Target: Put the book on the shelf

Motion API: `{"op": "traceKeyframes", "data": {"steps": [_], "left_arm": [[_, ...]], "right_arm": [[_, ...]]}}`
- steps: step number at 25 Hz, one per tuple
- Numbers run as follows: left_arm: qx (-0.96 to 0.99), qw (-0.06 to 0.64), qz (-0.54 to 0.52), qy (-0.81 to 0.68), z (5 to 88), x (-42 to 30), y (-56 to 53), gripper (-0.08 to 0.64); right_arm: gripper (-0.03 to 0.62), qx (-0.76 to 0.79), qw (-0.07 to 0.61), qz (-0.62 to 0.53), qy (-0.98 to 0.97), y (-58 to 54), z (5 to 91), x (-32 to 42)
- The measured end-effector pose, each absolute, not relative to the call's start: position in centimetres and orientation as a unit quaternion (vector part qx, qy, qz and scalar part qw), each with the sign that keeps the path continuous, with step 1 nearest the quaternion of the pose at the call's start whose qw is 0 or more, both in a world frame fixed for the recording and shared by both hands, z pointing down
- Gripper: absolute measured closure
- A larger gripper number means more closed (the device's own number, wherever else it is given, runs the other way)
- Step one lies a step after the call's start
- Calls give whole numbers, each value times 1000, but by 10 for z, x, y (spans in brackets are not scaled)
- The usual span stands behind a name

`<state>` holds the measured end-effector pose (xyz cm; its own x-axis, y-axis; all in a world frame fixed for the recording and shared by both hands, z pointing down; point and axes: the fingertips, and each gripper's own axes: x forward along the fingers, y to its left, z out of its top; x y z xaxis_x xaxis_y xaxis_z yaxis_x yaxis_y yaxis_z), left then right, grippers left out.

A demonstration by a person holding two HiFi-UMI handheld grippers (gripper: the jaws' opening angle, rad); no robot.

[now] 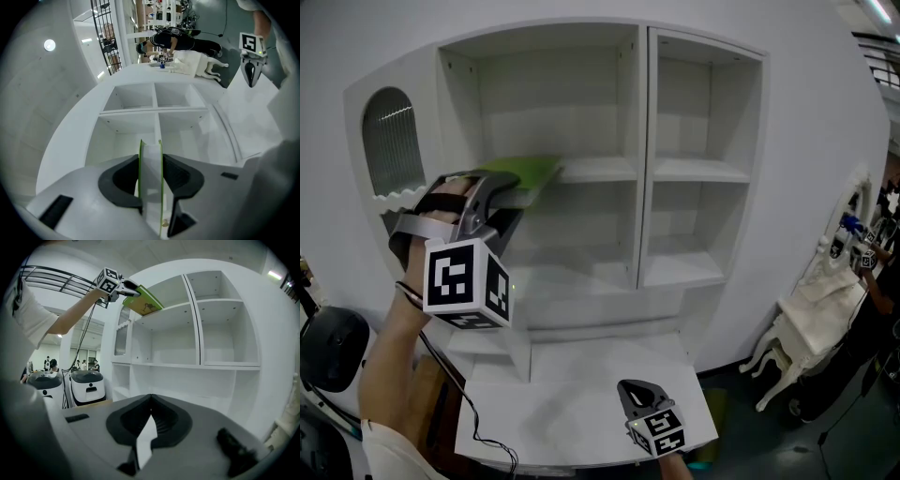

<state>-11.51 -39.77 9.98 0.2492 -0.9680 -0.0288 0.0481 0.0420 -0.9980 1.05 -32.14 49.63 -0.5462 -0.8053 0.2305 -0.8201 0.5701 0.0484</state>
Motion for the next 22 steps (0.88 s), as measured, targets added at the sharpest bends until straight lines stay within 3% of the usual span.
{"op": "traceKeyframes", "data": {"steps": [22], "left_arm": [[-550,567,-449,417,109,-107,-486,408]], "right_arm": [[580,509,118,44,-851,-337,500,39]]}}
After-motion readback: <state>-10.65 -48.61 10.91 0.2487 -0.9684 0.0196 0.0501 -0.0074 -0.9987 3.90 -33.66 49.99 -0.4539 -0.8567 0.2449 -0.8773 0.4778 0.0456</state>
